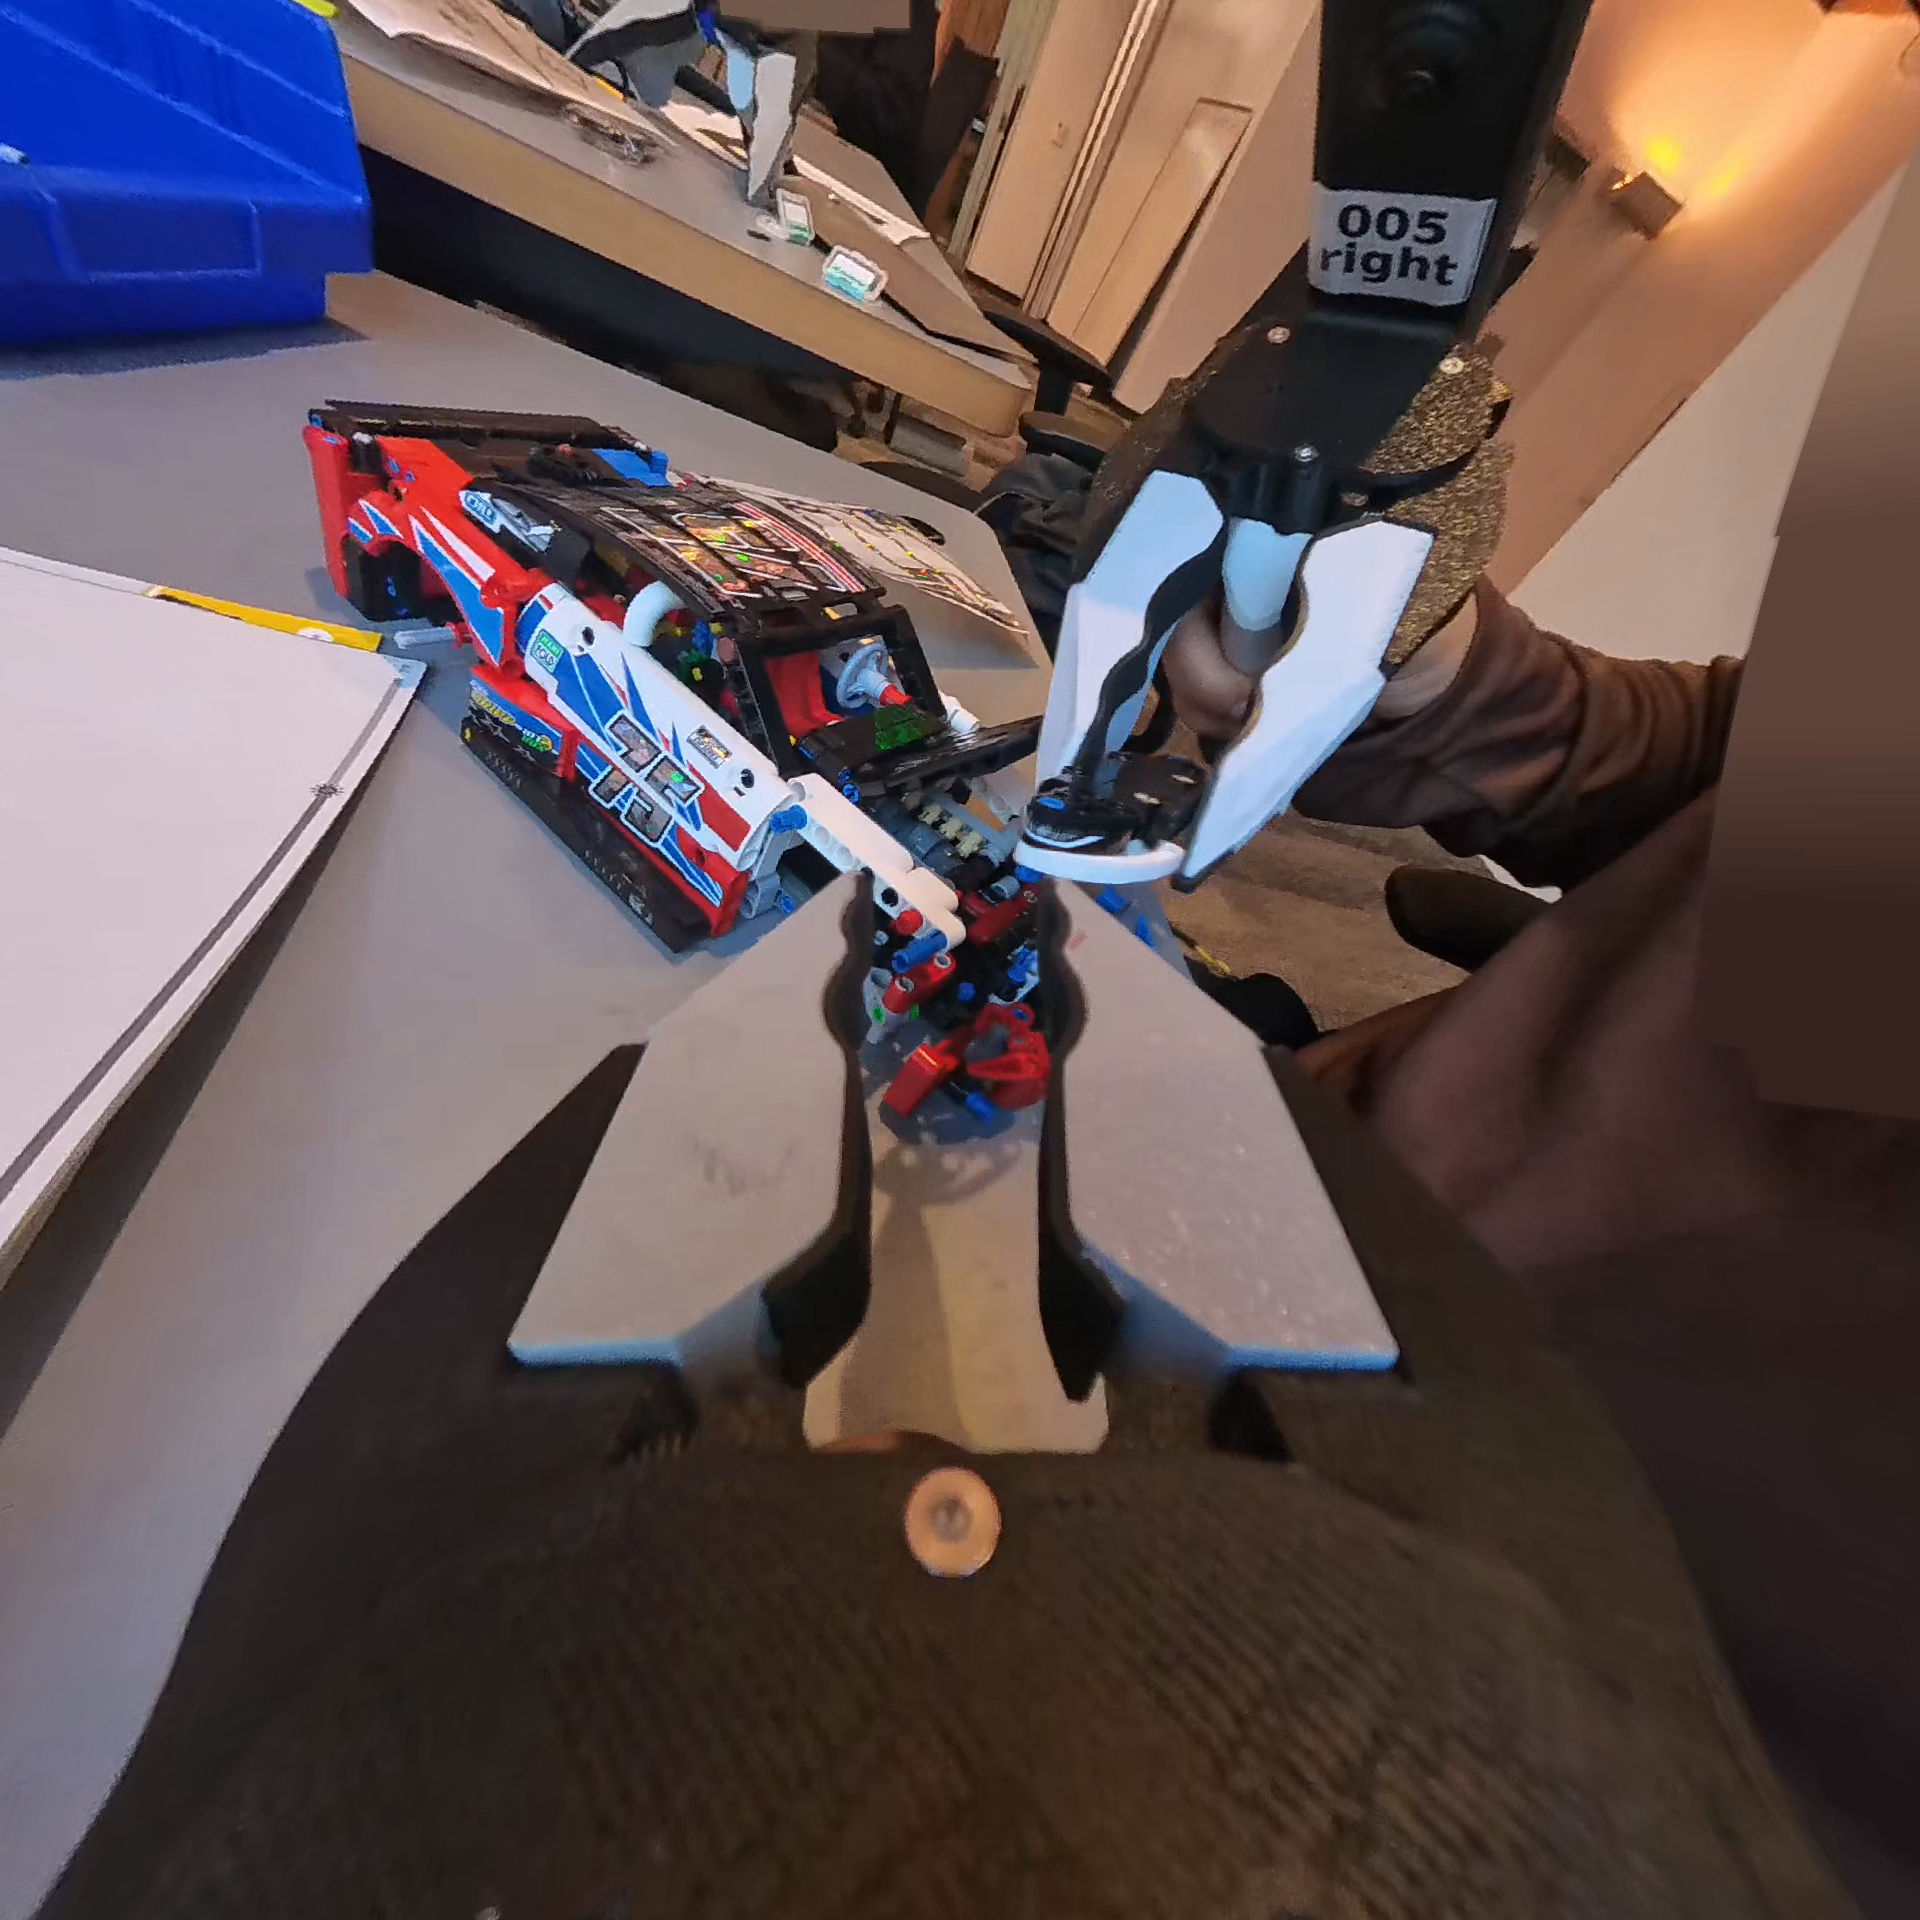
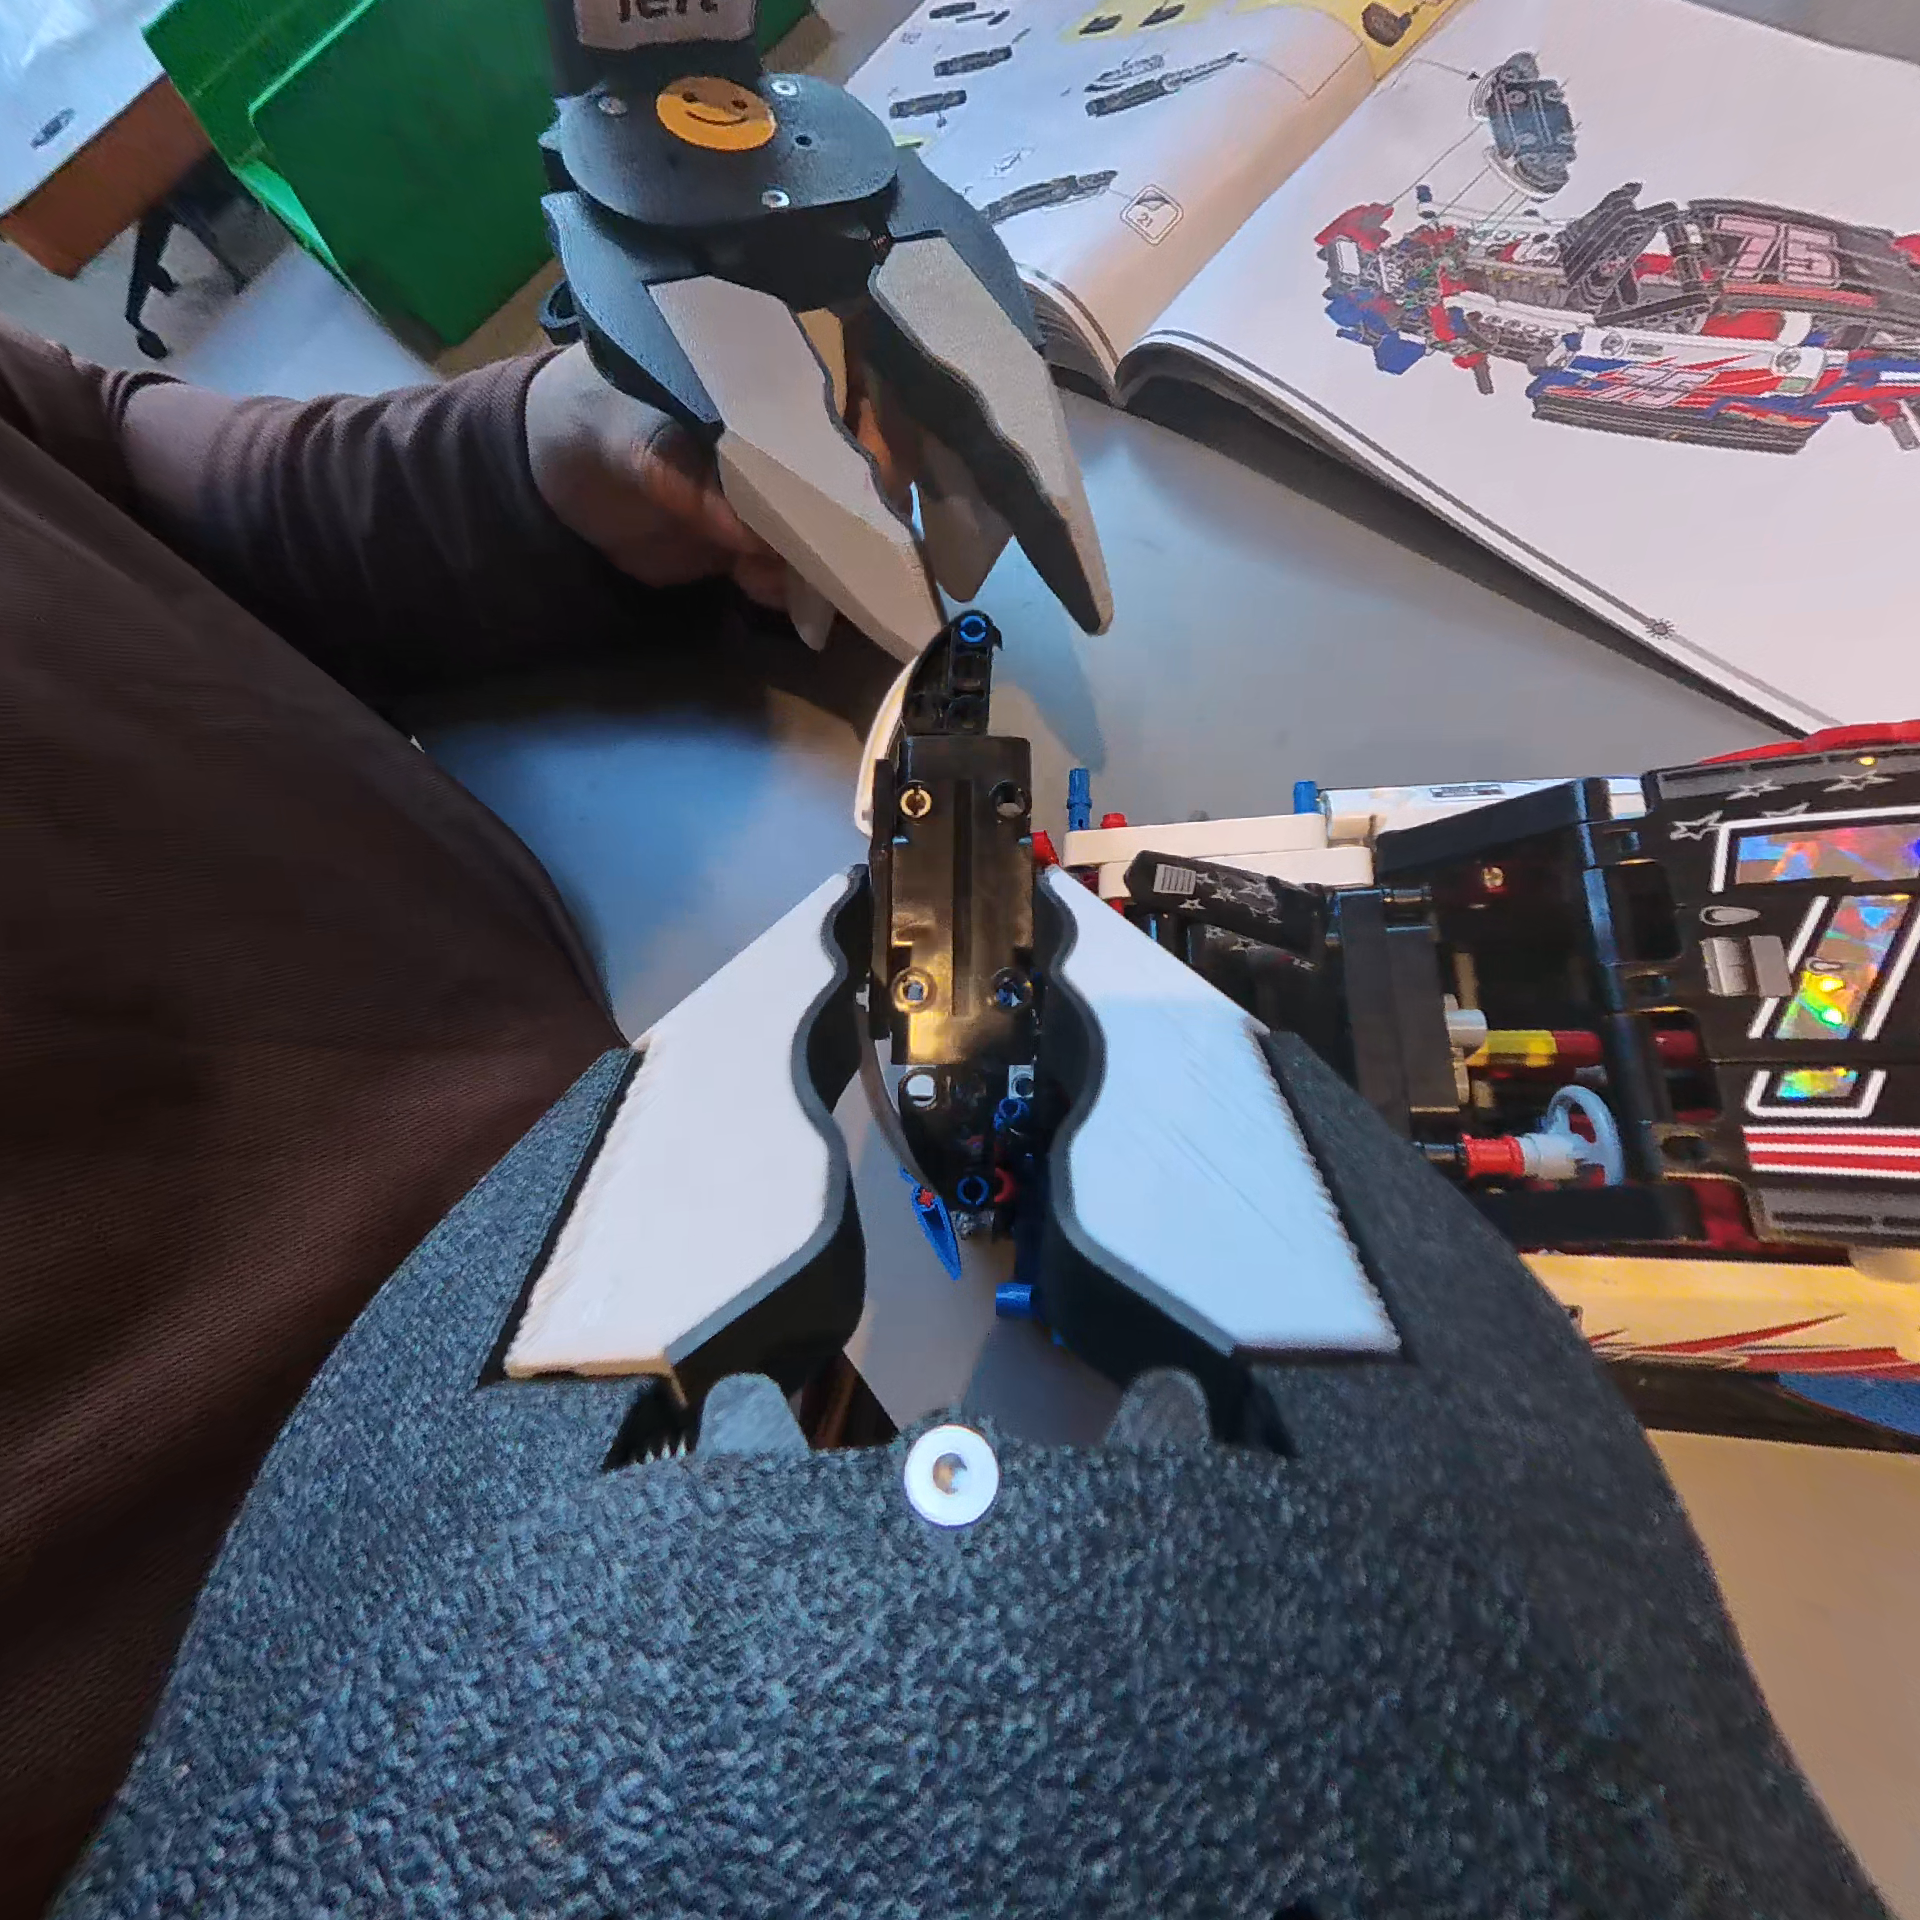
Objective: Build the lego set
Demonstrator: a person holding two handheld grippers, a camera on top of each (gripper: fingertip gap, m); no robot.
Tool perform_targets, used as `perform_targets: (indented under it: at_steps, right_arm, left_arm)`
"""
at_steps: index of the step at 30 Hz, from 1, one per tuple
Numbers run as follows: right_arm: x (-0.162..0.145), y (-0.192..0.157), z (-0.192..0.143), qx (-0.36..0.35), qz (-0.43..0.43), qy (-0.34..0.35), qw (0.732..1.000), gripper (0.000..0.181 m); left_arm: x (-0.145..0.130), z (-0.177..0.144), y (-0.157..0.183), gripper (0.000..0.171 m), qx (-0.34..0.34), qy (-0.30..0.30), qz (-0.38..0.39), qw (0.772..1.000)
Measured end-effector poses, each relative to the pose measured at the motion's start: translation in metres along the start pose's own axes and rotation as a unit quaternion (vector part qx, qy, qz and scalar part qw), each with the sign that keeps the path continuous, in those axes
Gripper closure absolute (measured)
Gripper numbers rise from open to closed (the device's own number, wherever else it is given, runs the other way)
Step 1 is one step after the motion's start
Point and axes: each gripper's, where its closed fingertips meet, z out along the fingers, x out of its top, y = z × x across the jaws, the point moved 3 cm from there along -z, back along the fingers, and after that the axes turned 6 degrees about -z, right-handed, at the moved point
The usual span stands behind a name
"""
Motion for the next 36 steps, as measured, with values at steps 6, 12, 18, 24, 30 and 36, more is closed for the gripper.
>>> perform_targets:
  at_steps: [6,12,18,24,30,36]
  right_arm:
    - [0.000,-0.002,0.004,-0.041,-0.045,-0.020,0.998,0.151]
    - [0.000,-0.013,0.007,-0.032,-0.086,-0.033,0.995,0.151]
    - [0.001,-0.014,0.001,-0.022,-0.081,-0.017,0.996,0.151]
    - [0.001,-0.013,0.001,-0.026,-0.090,-0.015,0.995,0.151]
    - [0.010,-0.004,-0.003,-0.037,-0.108,0.006,0.993,0.151]
    - [0.034,0.002,-0.013,0.011,-0.089,0.064,0.994,0.152]
  left_arm:
    - [-0.008,0.000,0.021,0.135,-0.068,-0.029,0.023,0.997]
    - [-0.015,0.005,0.029,0.152,-0.079,-0.048,0.053,0.994]
    - [-0.014,-0.001,0.032,0.140,-0.089,-0.051,0.071,0.992]
    - [-0.017,0.000,0.031,0.141,-0.086,-0.048,0.074,0.992]
    - [-0.018,0.000,0.025,0.140,-0.051,-0.040,0.109,0.992]
    - [0.001,-0.014,0.008,0.140,0.013,0.032,0.132,0.991]
